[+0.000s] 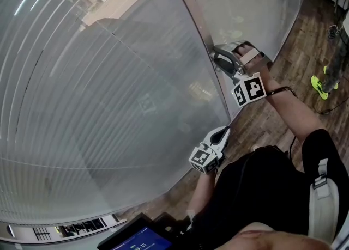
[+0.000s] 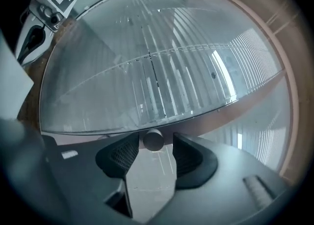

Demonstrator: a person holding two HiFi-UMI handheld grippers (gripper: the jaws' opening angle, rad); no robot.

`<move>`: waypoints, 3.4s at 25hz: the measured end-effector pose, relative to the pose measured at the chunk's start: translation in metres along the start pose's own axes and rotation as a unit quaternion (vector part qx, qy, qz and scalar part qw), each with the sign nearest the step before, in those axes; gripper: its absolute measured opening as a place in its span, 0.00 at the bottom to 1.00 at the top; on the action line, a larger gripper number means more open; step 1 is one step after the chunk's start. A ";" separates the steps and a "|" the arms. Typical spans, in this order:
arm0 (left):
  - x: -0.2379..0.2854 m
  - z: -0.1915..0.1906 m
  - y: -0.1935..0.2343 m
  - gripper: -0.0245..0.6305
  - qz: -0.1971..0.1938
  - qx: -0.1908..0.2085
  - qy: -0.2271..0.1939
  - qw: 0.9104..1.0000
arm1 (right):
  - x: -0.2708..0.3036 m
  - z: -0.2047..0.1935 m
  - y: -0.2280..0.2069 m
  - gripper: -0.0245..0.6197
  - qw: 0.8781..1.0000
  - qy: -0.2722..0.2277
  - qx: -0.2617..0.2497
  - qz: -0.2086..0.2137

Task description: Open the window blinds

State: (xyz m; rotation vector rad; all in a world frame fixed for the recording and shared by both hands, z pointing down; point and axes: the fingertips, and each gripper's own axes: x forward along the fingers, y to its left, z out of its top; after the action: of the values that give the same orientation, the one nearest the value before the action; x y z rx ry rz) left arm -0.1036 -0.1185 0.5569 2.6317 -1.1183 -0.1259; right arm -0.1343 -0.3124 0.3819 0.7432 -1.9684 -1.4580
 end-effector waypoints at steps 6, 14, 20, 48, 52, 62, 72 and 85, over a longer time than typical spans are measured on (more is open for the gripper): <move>-0.002 0.000 0.002 0.04 0.005 -0.005 -0.003 1.000 | 0.001 0.002 0.001 0.24 1.000 -0.002 -0.014 -0.003; -0.002 -0.002 0.004 0.04 0.008 -0.008 -0.001 1.000 | 0.002 0.002 0.001 0.23 1.000 -0.004 -0.002 -0.010; 0.000 0.000 0.001 0.04 0.002 -0.006 -0.001 1.000 | 0.000 0.003 -0.009 0.23 0.987 -0.018 0.161 0.018; -0.003 -0.015 -0.005 0.04 -0.002 -0.003 0.005 1.000 | 0.003 -0.016 -0.012 0.24 0.761 -0.070 0.641 0.067; -0.004 -0.013 -0.006 0.04 0.000 -0.003 0.007 1.000 | 0.005 -0.014 -0.009 0.25 0.813 -0.053 0.577 0.055; -0.006 -0.016 -0.002 0.04 0.008 -0.004 0.013 1.000 | -0.011 -0.001 -0.019 0.41 0.977 -0.013 0.212 -0.003; -0.003 -0.015 -0.007 0.04 -0.001 -0.007 0.015 1.000 | -0.005 0.002 -0.002 0.36 0.999 0.000 -0.032 -0.015; -0.009 -0.017 -0.005 0.04 0.008 -0.010 0.013 1.000 | 0.003 0.003 0.002 0.23 0.999 0.001 -0.036 -0.003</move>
State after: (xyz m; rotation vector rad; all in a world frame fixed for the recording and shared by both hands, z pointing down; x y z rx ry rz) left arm -0.1030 -0.1048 0.5711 2.5983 -1.1241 -0.0974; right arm -0.1382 -0.3121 0.3837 0.7189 -1.9038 -1.5230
